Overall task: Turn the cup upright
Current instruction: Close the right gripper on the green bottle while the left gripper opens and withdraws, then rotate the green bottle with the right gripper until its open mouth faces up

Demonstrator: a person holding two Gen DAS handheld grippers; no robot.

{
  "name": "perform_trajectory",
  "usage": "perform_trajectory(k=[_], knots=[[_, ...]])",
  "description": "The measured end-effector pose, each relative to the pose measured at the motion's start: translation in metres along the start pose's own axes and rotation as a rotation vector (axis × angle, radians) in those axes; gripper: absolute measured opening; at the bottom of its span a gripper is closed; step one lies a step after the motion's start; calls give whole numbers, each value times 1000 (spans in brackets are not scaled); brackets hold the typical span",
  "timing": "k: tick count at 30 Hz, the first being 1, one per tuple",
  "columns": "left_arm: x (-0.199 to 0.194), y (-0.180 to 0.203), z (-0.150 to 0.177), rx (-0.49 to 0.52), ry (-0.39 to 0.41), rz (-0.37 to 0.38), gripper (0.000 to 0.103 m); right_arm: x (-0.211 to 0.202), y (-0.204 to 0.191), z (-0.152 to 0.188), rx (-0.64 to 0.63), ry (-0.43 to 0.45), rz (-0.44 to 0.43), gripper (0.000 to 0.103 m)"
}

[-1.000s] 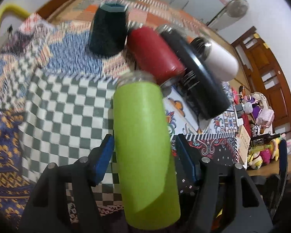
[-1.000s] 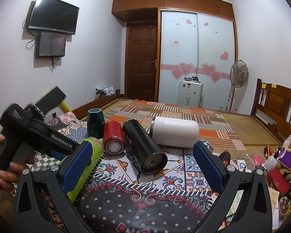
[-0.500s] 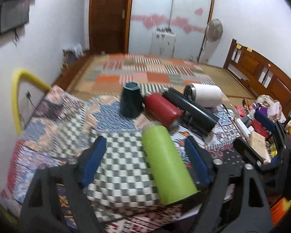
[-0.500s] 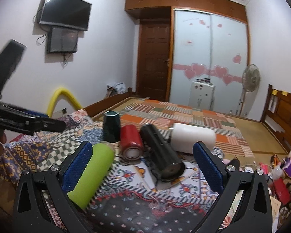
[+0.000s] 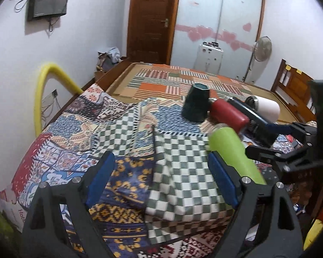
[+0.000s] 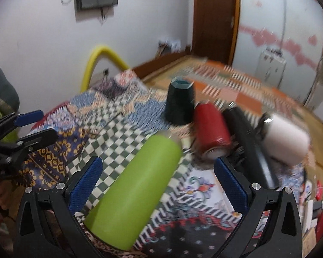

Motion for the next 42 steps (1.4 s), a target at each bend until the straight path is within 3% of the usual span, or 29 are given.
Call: perform_trajectory(k=[3,7,13,22,33,42], knots=[[2,-6,9,3,16,-3,88,31,4,-7,43,-136,-64,101],[5,-8,18,20,23,1,89,59,-1,-9,39,-259,-78,87],[12,-7,25,48,25,-11,89,82,-6,-8,60,-358,-138,83],[17,-8,26,41,14,-7,89,84,12,-10,163,-359,-227,74],[5,6,22,68,37,-17,89,49,10,-10,113,-254,-203,66],[-6,18,15,74,58,-15,89,4,-4,-5,18,-93,-118,64]])
Point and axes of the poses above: each gripper's, at about its wrist camera, not at the fingertips, and x roughly the way its jaws point, y to its right, z to its underside, the point moved 2 cm from there along x, roughly the way its jaws point, and after that the axes turned 13 degrees about -y, right-handed, at the moved point
